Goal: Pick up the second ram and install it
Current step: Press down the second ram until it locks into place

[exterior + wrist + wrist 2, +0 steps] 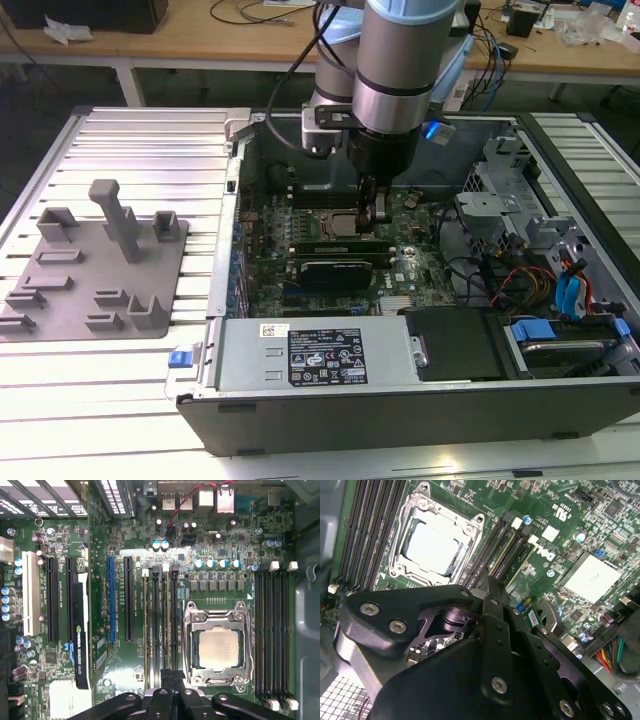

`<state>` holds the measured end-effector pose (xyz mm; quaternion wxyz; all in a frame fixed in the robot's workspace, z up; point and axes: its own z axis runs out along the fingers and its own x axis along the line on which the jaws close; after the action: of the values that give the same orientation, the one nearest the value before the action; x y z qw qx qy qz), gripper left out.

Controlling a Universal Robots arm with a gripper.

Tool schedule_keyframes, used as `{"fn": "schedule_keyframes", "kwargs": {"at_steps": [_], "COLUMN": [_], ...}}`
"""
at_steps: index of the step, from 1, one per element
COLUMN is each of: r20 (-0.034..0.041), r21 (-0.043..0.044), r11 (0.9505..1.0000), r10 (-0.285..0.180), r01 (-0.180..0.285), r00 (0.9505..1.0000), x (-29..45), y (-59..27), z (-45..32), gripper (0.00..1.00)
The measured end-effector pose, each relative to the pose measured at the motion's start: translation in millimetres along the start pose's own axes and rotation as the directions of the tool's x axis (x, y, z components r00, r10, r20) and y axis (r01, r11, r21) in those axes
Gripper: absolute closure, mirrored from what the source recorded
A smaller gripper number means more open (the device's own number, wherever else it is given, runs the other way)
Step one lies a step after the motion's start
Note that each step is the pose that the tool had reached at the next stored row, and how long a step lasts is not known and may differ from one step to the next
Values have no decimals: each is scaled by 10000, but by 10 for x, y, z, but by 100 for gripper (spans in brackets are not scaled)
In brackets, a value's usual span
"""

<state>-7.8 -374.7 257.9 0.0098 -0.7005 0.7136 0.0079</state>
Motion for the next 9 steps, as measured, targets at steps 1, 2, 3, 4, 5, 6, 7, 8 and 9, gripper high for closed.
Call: {"fn": "schedule_keyframes", "kwargs": {"at_steps": [1, 2, 3, 4, 5, 6, 7, 8, 9], "r20": [0, 0, 0, 0, 0, 0, 0, 1, 1], "r21": [0, 0, 0, 0, 0, 0, 0, 0, 0], "r11": [10000, 10000, 10000, 10000, 10000, 10000, 10000, 10000, 10000], "r10": [0, -1, 0, -1, 0, 0, 0, 0, -1], "r01": [0, 1, 0, 1, 0, 0, 0, 0, 1], "r00": [10000, 10000, 10000, 10000, 10000, 10000, 10000, 10000, 10000], "x": [-1, -1, -1, -2, -2, -3, -3, -4, -4], "y": [-28, -53, -72, -90, -104, -123, -138, -161, -172], "z": [0, 0, 0, 0, 0, 0, 1, 1, 1], "gripper": [92, 92, 92, 92, 92, 92, 92, 92, 92]}}
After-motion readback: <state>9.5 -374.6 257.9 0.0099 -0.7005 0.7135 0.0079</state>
